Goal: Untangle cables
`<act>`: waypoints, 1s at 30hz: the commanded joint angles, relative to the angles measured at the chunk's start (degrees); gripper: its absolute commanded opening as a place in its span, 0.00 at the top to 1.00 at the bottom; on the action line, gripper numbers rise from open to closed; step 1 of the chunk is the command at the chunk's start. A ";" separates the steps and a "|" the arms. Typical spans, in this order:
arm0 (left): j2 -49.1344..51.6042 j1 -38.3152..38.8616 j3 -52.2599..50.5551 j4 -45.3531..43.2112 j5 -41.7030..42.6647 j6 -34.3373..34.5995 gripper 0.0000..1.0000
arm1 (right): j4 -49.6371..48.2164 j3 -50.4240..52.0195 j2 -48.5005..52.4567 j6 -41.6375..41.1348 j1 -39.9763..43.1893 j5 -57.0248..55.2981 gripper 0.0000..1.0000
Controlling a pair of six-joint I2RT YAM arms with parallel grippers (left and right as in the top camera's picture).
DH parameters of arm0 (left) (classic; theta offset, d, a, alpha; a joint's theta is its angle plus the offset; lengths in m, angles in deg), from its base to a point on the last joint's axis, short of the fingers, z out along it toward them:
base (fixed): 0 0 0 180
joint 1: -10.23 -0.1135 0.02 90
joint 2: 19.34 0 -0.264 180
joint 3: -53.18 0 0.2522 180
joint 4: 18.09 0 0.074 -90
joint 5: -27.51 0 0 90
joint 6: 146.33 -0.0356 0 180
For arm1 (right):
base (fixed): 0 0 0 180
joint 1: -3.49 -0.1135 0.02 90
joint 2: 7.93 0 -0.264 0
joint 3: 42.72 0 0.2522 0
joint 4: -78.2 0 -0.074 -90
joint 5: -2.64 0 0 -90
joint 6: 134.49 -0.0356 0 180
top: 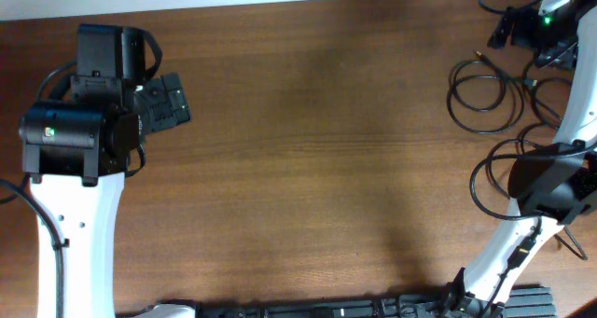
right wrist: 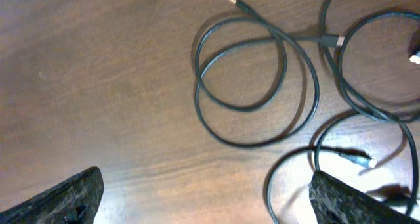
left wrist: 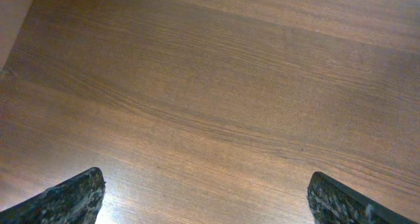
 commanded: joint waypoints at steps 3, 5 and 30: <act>-0.81 -0.15 0.76 -0.07 0.02 0.61 0.01 | 1.57 -0.31 -14.56 -1.27 -1.18 -2.25 0.01; -0.81 -0.15 0.76 -0.07 0.02 0.59 0.01 | 1.75 -0.28 -19.58 -3.06 -3.52 -5.46 0.01; -0.81 -0.15 0.76 -0.04 0.02 0.59 0.01 | 4.26 0.63 -23.61 -16.31 -24.06 -28.33 0.00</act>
